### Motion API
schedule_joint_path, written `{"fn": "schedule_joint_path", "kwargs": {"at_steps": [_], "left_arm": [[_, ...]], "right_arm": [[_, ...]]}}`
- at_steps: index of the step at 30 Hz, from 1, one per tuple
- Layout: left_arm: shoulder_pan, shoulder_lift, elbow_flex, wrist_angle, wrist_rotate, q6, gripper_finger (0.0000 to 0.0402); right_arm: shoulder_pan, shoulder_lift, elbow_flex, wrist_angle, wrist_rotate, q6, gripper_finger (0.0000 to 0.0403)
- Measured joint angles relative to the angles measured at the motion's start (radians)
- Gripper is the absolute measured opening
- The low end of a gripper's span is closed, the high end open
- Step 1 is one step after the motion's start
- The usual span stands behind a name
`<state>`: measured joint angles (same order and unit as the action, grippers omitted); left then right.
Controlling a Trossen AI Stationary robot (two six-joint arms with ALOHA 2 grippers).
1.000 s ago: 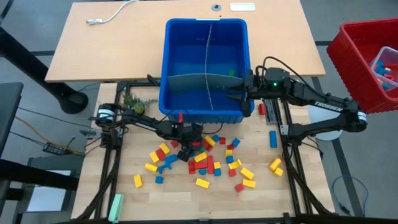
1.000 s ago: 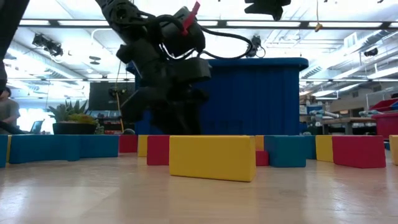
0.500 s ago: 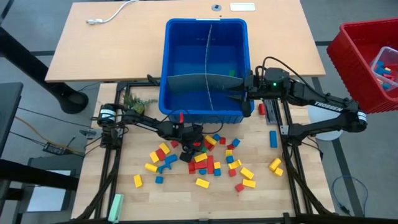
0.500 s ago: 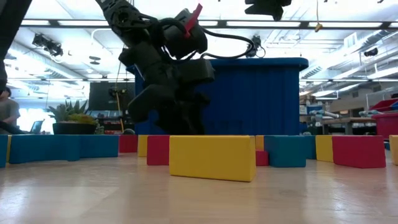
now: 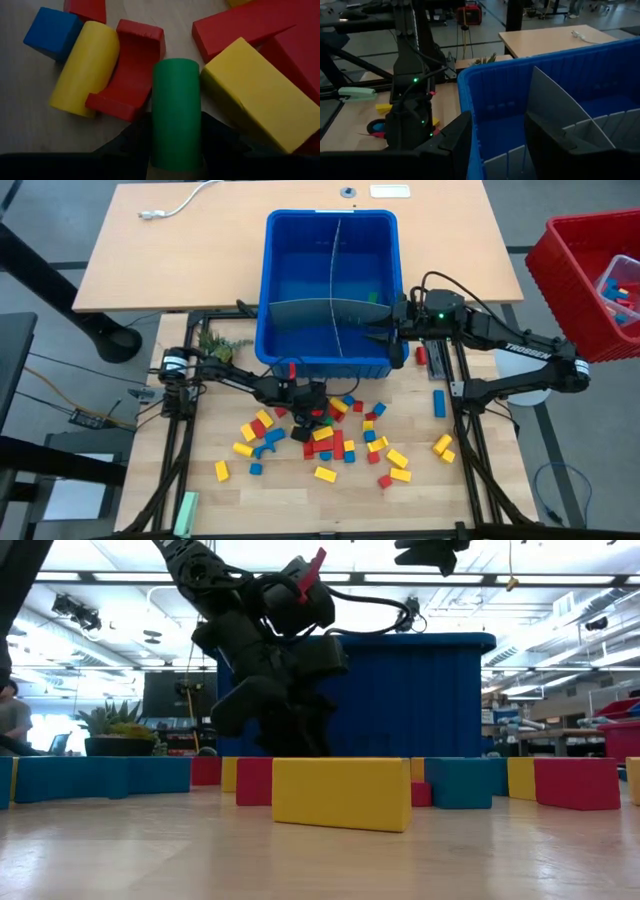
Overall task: Sort blocks
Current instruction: Put the green block with the other green blocks into the blue bin
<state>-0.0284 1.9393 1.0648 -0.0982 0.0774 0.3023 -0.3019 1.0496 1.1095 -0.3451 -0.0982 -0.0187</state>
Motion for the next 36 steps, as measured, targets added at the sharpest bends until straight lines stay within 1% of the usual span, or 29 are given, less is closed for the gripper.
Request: {"fn": "schedule_joint_path", "kwargs": {"at_steps": [6, 10, 13, 16, 23, 26, 29, 32, 36], "left_arm": [[-0.010, -0.005, 0.000, 0.012, -0.031, -0.024, 0.0141], [-0.020, -0.005, 0.000, 0.025, -0.047, -0.053, 0.0141], [-0.028, -0.005, 0.024, -0.006, -0.075, -0.053, 0.0141], [-0.034, 0.000, 0.071, -0.070, -0.094, -0.055, 0.0141], [-0.031, 0.000, 0.254, -0.225, -0.117, -0.052, 0.0140], [-0.025, 0.000, 0.335, -0.310, -0.148, -0.052, 0.0140], [-0.017, -0.013, 0.399, -0.362, -0.169, -0.051, 0.0140], [-0.006, -0.051, 0.416, -0.369, -0.179, -0.052, 0.0140], [0.011, -0.122, 0.418, -0.298, -0.172, -0.076, 0.0149]], "right_arm": [[0.000, 0.000, 0.000, -0.005, 0.000, 0.000, 0.0164], [0.000, 0.000, 0.000, -0.005, 0.000, 0.000, 0.0164], [0.000, 0.000, 0.000, -0.005, 0.000, 0.000, 0.0164], [0.000, 0.000, 0.000, -0.005, 0.000, 0.000, 0.0164], [0.000, -0.005, 0.000, -0.012, 0.000, 0.000, 0.0164], [0.001, -0.027, 0.000, -0.013, 0.000, 0.000, 0.0164], [0.001, -0.064, 0.000, -0.026, 0.000, 0.002, 0.0164], [0.002, -0.105, 0.000, -0.040, -0.002, 0.024, 0.0164], [0.002, -0.154, 0.000, -0.076, -0.040, 0.048, 0.0164]]}}
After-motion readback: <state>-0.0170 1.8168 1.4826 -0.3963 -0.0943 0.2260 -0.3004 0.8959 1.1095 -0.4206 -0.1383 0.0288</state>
